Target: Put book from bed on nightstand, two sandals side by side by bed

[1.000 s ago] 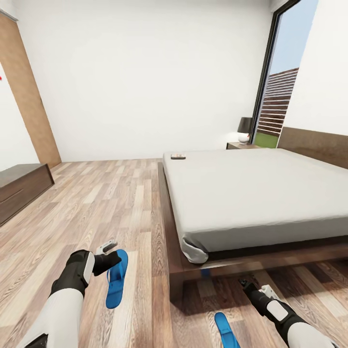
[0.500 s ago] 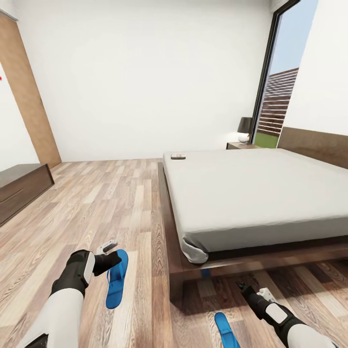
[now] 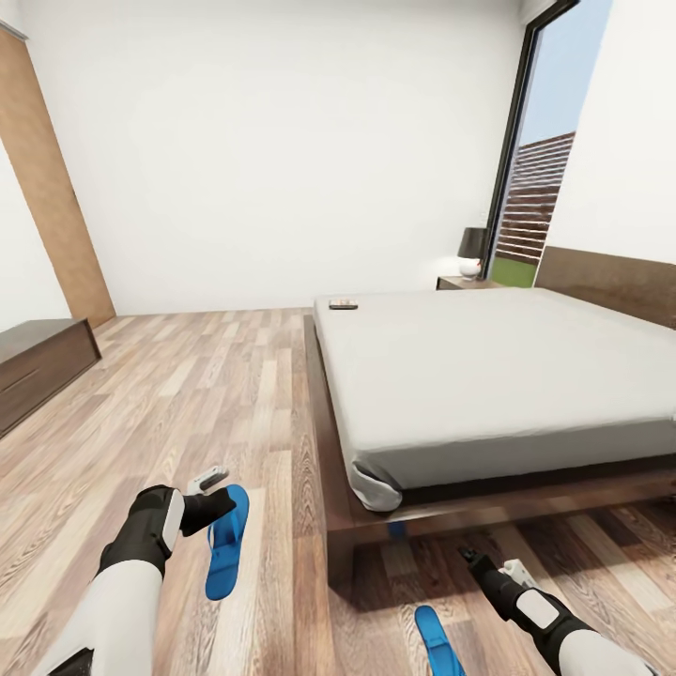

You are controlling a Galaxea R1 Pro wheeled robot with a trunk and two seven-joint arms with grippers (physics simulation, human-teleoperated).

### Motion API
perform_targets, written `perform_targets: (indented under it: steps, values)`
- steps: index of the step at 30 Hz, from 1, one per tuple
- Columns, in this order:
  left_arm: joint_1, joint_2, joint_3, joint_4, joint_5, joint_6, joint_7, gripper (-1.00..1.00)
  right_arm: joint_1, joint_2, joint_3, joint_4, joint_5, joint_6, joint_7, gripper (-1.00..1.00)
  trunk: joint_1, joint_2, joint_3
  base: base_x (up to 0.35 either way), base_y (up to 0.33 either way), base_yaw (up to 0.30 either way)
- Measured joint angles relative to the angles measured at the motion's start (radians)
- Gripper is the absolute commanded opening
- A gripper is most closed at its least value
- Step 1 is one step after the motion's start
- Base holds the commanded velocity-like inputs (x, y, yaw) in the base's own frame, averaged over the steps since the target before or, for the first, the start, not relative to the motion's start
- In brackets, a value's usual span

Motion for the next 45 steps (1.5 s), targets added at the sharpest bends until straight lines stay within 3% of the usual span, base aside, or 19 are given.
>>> perform_targets:
  steps: [22, 45]
  values:
    - [0.0, -0.001, 0.0, 0.0, 0.0, 0.001, 0.0, -1.0, 0.0, 0.003, 0.001, -0.001, 0.002, 0.0, 0.001, 1.0, 0.0, 0.0, 0.0, 0.0, 0.129, -0.059]
    - [0.0, -0.003, 0.0, 0.0, 0.0, 0.001, -0.002, -1.0, 0.0, 0.005, 0.002, -0.002, 0.003, 0.0, 0.0, 1.0, 0.0, 0.0, 0.0, 0.0, 0.169, -0.206]
